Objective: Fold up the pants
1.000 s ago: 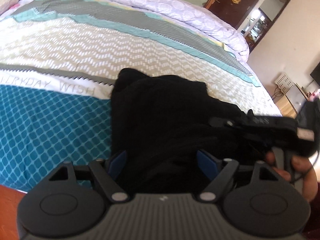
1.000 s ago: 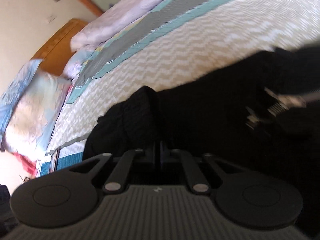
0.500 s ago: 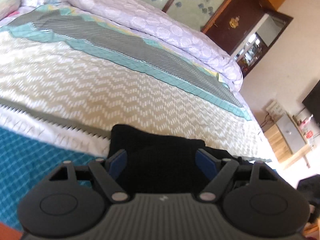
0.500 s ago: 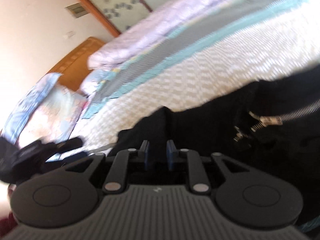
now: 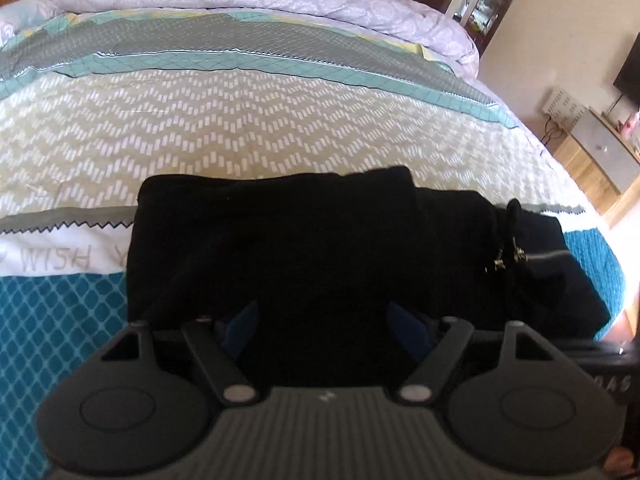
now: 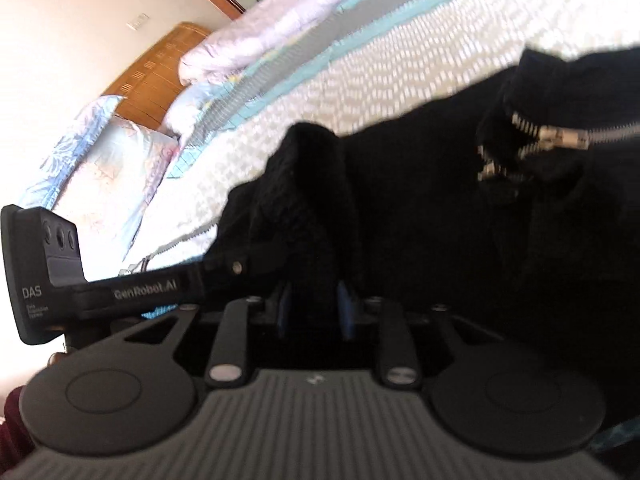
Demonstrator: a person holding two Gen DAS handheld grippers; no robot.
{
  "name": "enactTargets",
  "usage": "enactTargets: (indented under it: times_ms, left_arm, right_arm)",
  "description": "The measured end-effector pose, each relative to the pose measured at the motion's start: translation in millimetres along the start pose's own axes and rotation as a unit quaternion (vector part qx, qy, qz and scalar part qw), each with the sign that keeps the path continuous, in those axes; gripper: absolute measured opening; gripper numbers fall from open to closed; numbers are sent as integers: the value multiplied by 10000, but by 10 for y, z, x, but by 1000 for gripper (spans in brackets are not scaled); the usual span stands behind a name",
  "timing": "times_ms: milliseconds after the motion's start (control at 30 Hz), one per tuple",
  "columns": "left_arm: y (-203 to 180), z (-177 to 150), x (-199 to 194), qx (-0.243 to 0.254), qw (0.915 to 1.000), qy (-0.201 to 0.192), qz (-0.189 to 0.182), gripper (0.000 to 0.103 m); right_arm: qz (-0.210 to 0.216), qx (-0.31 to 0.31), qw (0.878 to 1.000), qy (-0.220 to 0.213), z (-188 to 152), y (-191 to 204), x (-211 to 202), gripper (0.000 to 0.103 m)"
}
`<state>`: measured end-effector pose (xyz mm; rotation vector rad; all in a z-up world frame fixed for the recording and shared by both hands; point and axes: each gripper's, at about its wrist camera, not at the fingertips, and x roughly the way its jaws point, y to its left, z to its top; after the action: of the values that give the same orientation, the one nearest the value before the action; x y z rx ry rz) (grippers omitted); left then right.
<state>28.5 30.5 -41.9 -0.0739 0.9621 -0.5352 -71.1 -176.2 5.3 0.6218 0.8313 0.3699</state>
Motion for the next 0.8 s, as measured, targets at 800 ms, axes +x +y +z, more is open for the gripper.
enactTargets:
  times_ms: [800]
  left_arm:
    - [15, -400, -443, -273, 9974, -24, -670, 79]
  right_arm:
    - [-610, 305, 9976, 104, 549, -95, 581, 27]
